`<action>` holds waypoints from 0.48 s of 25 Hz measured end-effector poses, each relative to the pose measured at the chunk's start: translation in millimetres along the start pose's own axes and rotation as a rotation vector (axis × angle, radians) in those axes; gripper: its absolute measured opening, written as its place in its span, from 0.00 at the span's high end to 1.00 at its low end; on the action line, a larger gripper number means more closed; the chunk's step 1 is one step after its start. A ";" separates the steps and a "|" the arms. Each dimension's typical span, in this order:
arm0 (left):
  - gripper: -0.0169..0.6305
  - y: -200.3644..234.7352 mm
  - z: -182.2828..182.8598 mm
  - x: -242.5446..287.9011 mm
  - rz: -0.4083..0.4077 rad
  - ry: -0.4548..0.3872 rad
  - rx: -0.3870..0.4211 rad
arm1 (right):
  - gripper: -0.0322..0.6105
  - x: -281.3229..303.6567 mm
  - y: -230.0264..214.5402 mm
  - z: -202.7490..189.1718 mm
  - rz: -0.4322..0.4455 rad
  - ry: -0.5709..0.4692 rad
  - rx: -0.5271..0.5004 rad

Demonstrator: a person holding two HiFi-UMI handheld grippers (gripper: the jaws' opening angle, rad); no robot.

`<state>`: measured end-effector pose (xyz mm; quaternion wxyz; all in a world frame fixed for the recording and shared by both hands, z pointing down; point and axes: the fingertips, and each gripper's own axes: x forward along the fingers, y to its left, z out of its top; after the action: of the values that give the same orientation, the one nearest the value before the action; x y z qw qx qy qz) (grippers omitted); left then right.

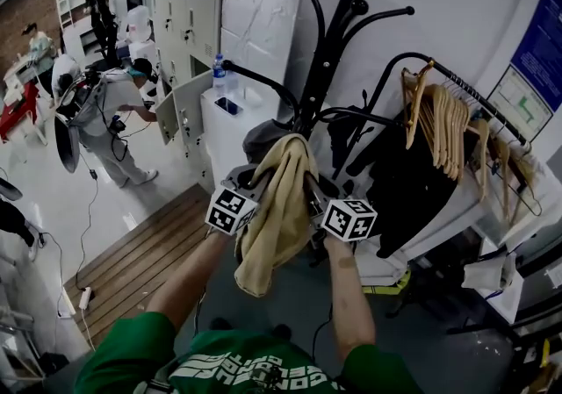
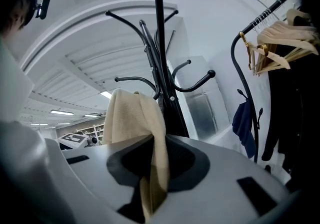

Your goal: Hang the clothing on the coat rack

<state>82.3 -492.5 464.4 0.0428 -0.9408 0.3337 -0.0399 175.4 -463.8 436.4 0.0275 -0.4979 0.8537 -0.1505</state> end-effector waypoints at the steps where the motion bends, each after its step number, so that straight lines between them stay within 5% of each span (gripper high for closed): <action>1: 0.94 -0.5 0.1 -2.5 0.007 -0.004 0.009 | 0.86 -1.6 0.5 -0.5 -0.004 -0.002 -0.001; 12: 0.88 0.9 -4.9 -36.6 0.059 -0.002 0.013 | 0.82 -28.2 -0.2 -16.3 -0.059 0.004 0.006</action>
<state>52.9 -470.3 467.4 0.0504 -0.9304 0.3610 -0.0399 186.5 -436.0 449.1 0.0229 -0.5226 0.8381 -0.1548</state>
